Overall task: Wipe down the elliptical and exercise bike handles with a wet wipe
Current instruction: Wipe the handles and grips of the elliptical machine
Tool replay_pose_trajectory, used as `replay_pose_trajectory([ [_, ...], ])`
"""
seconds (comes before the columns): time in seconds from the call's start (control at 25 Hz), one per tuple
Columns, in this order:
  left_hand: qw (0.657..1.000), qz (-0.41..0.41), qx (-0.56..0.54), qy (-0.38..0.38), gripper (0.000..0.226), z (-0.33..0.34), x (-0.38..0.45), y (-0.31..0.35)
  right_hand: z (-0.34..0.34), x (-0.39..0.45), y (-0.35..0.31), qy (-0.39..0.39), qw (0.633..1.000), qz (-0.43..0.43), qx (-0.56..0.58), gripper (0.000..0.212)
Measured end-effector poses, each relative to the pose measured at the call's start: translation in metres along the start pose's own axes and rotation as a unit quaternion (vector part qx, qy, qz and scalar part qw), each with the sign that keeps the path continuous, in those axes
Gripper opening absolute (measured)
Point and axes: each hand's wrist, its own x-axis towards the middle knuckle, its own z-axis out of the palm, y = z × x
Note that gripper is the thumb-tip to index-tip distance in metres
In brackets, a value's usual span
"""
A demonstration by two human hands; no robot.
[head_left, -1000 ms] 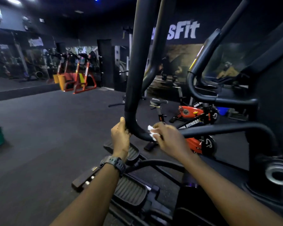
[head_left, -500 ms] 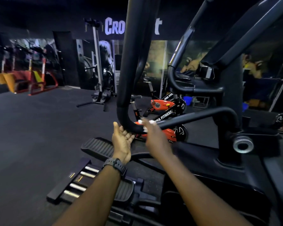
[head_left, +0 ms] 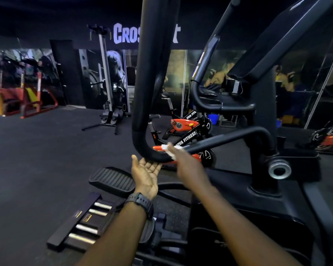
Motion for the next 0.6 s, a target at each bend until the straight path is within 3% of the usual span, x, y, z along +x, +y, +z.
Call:
replay_pose_trajectory([
  [0.08,1.000,-0.005,-0.002,-0.007,0.056,-0.002,0.002,0.005,-0.014,0.010,0.018,0.054,0.994,0.095,0.001,0.075],
  [0.12,1.000,-0.006,-0.010,-0.007,0.055,-0.002,0.003,0.005,-0.013,0.010,0.008,0.060,0.993,0.103,-0.007,0.071],
  [0.2,0.999,-0.017,-0.034,-0.005,0.053,-0.002,0.003,0.001,0.001,-0.004,-0.032,0.005,0.999,0.026,-0.021,0.070],
  [0.28,0.998,-0.038,-0.053,-0.008,0.055,-0.001,0.002,-0.003,0.002,-0.012,-0.023,-0.019,0.999,-0.031,-0.023,0.074],
  [0.4,0.996,-0.056,-0.062,-0.027,0.056,0.001,0.003,-0.006,-0.022,0.005,0.022,0.069,0.992,0.108,0.001,0.076],
  [0.44,0.996,-0.055,-0.059,-0.030,0.054,0.004,0.003,-0.008,-0.020,0.007,0.017,0.077,0.990,0.118,0.006,0.068],
  [0.52,0.997,-0.057,-0.049,-0.027,0.045,0.007,0.004,-0.015,-0.002,-0.004,-0.015,-0.001,1.000,0.020,0.010,0.050],
  [0.6,0.997,-0.061,-0.038,-0.032,0.044,0.006,0.005,-0.016,-0.002,-0.006,-0.009,-0.030,0.998,-0.060,-0.008,0.065],
])
